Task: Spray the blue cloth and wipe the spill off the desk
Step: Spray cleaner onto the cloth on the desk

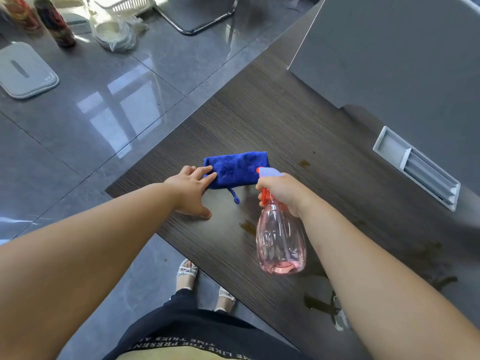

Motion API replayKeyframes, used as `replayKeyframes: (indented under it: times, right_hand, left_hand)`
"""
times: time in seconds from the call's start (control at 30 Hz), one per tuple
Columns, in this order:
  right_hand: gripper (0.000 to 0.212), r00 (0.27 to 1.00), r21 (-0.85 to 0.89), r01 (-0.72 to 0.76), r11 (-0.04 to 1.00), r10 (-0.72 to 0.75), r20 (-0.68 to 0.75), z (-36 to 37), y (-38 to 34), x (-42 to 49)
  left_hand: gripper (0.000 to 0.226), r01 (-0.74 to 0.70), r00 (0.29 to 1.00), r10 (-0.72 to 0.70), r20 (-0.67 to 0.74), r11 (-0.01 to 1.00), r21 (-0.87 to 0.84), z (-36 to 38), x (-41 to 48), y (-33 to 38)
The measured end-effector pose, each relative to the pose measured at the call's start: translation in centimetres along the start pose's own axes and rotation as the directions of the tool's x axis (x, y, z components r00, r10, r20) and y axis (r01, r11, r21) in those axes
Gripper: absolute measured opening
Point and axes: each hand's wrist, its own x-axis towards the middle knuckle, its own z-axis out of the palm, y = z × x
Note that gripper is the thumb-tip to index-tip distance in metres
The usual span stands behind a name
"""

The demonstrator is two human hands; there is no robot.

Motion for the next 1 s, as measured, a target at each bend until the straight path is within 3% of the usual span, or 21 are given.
replayKeyframes:
  times: [0.1, 0.23, 0.3, 0.5, 0.6, 0.8, 1.0]
  right_hand:
    - [0.009, 0.998, -0.031, 0.037, 0.999, -0.036, 0.052, 0.7, -0.6, -0.3]
    - [0.048, 0.988, -0.041, 0.099, 0.994, -0.093, 0.127, 2.4, -0.8, 0.3]
    - [0.055, 0.982, -0.103, 0.146, 0.984, -0.131, 0.138, 3.2, -1.0, 0.4]
    - [0.055, 0.985, -0.113, 0.127, 0.985, -0.112, 0.133, 3.8, -1.2, 0.4]
    - [0.042, 0.98, -0.194, 0.179, 0.965, -0.157, 0.124, 3.6, -1.4, 0.2]
    - [0.059, 0.982, -0.126, 0.15, 0.981, -0.133, 0.134, 3.8, -1.5, 0.4]
    - [0.041, 0.979, -0.179, 0.142, 0.974, -0.111, 0.171, 5.2, -1.4, 0.0]
  left_hand:
    - [0.104, -0.002, 1.0, 0.002, -0.01, 1.0, -0.005, 0.2, -0.1, -0.1]
    - [0.103, -0.01, 1.0, 0.01, 0.0, 1.0, 0.002, 0.0, -0.2, -0.2]
    - [0.104, -0.011, 1.0, 0.011, 0.015, 1.0, 0.009, -0.1, 0.0, -0.1]
    - [0.106, -0.013, 0.999, 0.013, 0.032, 1.0, 0.011, -0.1, 0.2, -0.1]
    - [0.105, -0.018, 1.0, 0.018, 0.016, 1.0, 0.016, -0.1, 0.0, -0.1]
    - [0.102, -0.038, 0.999, 0.036, -0.026, 0.997, -0.068, 0.5, -0.4, -0.6]
    - [0.093, -0.084, 0.994, 0.073, -0.086, 0.989, -0.126, 1.0, -0.7, -1.6]
